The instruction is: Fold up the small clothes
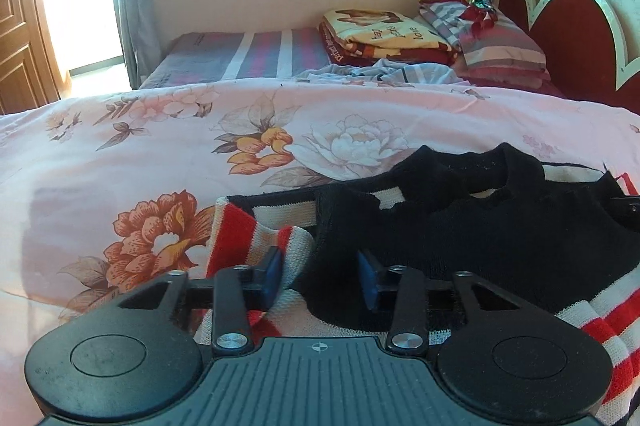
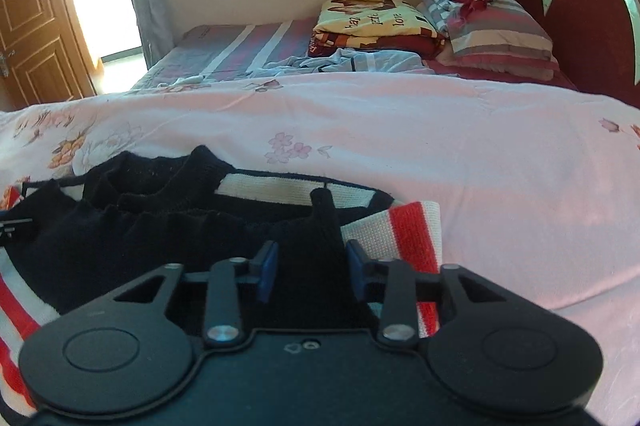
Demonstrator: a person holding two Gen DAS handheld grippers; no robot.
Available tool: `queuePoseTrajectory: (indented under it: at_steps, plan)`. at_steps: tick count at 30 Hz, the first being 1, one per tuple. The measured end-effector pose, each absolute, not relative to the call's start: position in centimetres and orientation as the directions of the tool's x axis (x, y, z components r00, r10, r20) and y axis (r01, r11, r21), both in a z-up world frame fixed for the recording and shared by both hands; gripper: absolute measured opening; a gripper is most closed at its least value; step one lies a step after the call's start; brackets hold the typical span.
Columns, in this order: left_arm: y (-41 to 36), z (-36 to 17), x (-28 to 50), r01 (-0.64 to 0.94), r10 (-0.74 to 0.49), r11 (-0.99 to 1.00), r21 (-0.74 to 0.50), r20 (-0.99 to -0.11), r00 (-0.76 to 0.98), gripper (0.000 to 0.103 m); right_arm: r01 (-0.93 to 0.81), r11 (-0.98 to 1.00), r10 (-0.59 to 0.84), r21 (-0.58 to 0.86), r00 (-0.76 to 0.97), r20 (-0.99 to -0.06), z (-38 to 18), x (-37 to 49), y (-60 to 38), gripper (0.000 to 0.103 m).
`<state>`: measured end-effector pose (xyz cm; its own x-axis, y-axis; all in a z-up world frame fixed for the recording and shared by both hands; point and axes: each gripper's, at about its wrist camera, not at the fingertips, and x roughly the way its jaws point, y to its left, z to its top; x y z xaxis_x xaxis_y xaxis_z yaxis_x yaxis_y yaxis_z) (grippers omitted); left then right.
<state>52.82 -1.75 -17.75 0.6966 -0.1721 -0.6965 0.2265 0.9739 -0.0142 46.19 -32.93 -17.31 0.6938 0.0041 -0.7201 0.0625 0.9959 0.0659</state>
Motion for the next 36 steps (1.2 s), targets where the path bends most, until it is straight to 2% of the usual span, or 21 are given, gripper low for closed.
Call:
queuePoseTrajectory:
  at_steps: [1,3,9,15,19,23,26,27,28,29,30,31,32,33,34,36]
  plan:
    - [-1.4,-17.7,52.9,0.216,-0.174,0.976,-0.028,-0.695,0.698,0.026,0.051,0.997,0.012,0.066,0.696,-0.718,-17.2,46.1,-32.7,0.007]
    - [-0.6,-17.5,52.9,0.197,-0.181,0.979,-0.057,-0.69,0.701,0.021,0.044,0.997,0.01,0.059,0.713,-0.701,-16.9,45.7,-32.6,0.007]
    - [-0.8,-16.6,51.5,0.217,-0.179,0.976,-0.019,-0.632,0.754,0.018,0.061,0.993,0.018,0.101,0.767,-0.641,-15.2,45.0,-33.4,0.007]
    - [0.0,-16.4,52.1,0.144,-0.143,0.988,-0.047,-0.611,0.779,0.018,0.082,0.994,-0.024,0.078,0.825,-0.565,-13.3,44.8,-34.0,0.006]
    - [-0.4,-18.0,52.9,0.116,-0.09,0.993,-0.001,-0.637,0.766,0.018,0.119,0.992,-0.074,0.04,0.811,-0.581,-14.4,45.8,-34.5,0.006]
    - [-1.0,-19.0,52.8,0.107,-0.052,0.993,0.046,-0.643,0.764,0.018,0.17,0.985,-0.124,0.004,0.731,-0.671,-18.3,47.3,-35.3,0.007]
    - [-1.3,-18.8,52.9,0.107,-0.043,0.993,0.059,-0.648,0.76,0.018,0.147,0.987,-0.151,-0.061,0.735,-0.662,-18.9,47.4,-34.2,0.01]
    - [-1.3,-18.6,52.8,0.108,-0.042,0.992,0.061,-0.652,0.757,0.018,0.147,0.987,-0.156,-0.069,0.731,-0.664,-18.7,47.6,-34.0,0.013]
    - [-1.3,-18.4,52.7,0.107,-0.039,0.992,0.065,-0.653,0.757,0.02,0.142,0.988,-0.143,-0.057,0.727,-0.671,-18.5,47.7,-34.0,0.023]
    - [-1.3,-18.2,52.6,0.105,-0.032,0.992,0.072,-0.655,0.755,0.024,0.134,0.991,-0.117,-0.028,0.725,-0.679,-18.2,47.6,-34.1,0.027]
    - [-1.3,-18.0,52.5,0.105,-0.03,0.992,0.074,-0.659,0.751,0.036,0.133,0.991,-0.107,-0.013,0.727,-0.678,-17.8,47.4,-34.1,0.038]
    - [-1.3,-17.8,52.2,0.11,-0.038,0.992,0.067,-0.662,0.749,0.054,0.135,0.991,-0.106,-0.008,0.738,-0.666,-17.2,47.0,-34.0,0.053]
    - [-1.3,-17.7,52.0,0.117,-0.049,0.991,0.059,-0.66,0.75,0.066,0.142,0.99,-0.115,-0.01,0.753,-0.648,-16.6,46.4,-34.0,0.06]
    - [-1.3,-17.4,51.6,0.116,-0.046,0.991,0.065,-0.65,0.759,0.087,0.15,0.989,-0.123,-0.011,0.765,-0.632,-16.0,46.0,-34.0,0.068]
    - [-1.4,-17.2,51.1,0.11,-0.032,0.99,0.085,-0.631,0.775,0.091,0.156,0.988,-0.124,-0.003,0.774,-0.621,-15.5,45.6,-34.0,0.068]
    - [-1.6,-16.6,50.6,0.11,-0.015,0.987,0.117,-0.614,0.789,0.091,0.179,0.984,-0.127,0.025,0.78,-0.612,-14.6,45.0,-34.4,0.068]
